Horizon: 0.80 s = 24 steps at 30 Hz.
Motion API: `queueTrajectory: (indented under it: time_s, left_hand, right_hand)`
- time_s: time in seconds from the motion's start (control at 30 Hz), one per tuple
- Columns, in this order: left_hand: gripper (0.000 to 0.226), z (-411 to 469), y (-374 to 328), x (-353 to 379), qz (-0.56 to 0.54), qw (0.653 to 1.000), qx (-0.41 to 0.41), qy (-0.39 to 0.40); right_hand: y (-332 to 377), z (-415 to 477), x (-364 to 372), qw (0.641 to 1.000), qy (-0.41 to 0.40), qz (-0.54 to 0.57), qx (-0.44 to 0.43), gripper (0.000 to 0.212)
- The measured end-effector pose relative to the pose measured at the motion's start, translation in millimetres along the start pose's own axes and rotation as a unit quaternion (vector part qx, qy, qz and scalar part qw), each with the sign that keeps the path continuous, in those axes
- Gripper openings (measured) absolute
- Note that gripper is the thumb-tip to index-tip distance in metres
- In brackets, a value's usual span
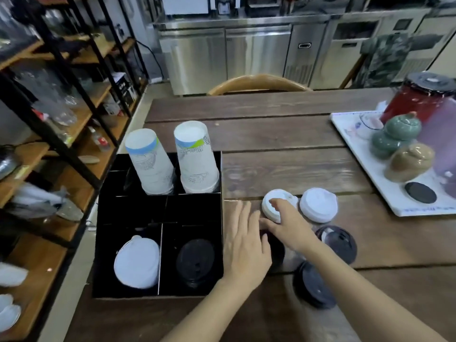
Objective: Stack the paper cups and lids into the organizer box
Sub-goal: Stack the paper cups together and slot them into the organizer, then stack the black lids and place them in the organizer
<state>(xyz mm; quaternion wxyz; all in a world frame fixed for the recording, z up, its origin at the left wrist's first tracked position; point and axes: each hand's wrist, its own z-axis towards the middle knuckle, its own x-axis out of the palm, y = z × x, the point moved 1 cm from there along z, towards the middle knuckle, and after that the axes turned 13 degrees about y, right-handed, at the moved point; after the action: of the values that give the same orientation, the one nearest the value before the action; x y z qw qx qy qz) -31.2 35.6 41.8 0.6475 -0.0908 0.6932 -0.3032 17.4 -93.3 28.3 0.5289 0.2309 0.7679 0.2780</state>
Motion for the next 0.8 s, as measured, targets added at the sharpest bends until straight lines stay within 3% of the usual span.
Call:
queueTrajectory:
  time_s: [0.07,0.13,0.2,0.27,0.37,0.53,0.8]
  left_hand:
    - [0.067,-1.2,0.5,17.3,-0.019,0.995,-0.034,0.090]
    - [0.079,-0.2,5.2,32.4,-0.089,0.971,-0.134,0.175]
    - [0.085,0.7,10.2,40.7,-0.166,0.934,-0.225,0.223]
    - [0.085,-1.3,16.6,46.8,-0.192,0.915,-0.254,0.249]
    - [0.086,-4.9,23.4,51.2,-0.176,0.922,-0.241,0.247]
    - [0.090,-3.8,26.6,46.9,-0.145,0.932,-0.253,0.217]
    - [0.066,-1.1,37.1,35.5,-0.371,0.875,-0.261,0.170]
  right_hand:
    - [-11.3,-9.3,7.9,0.999,0.021,0.004,0.031,0.066]
    - [-21.0,-17.3,15.7,0.996,0.076,0.018,0.050,0.077]
    - [-27.2,-25.6,23.0,0.988,0.123,0.062,0.067,0.088]
    - [-30.0,-32.7,31.7,0.982,0.149,0.081,0.083,0.093]
    - [-28.5,-37.9,45.8,0.984,0.133,0.087,0.081,0.093]
    - [-25.2,-42.1,53.6,0.987,0.067,0.137,0.045,0.071]
    - [-33.1,-46.0,41.9,0.975,-0.012,0.215,0.051,0.048]
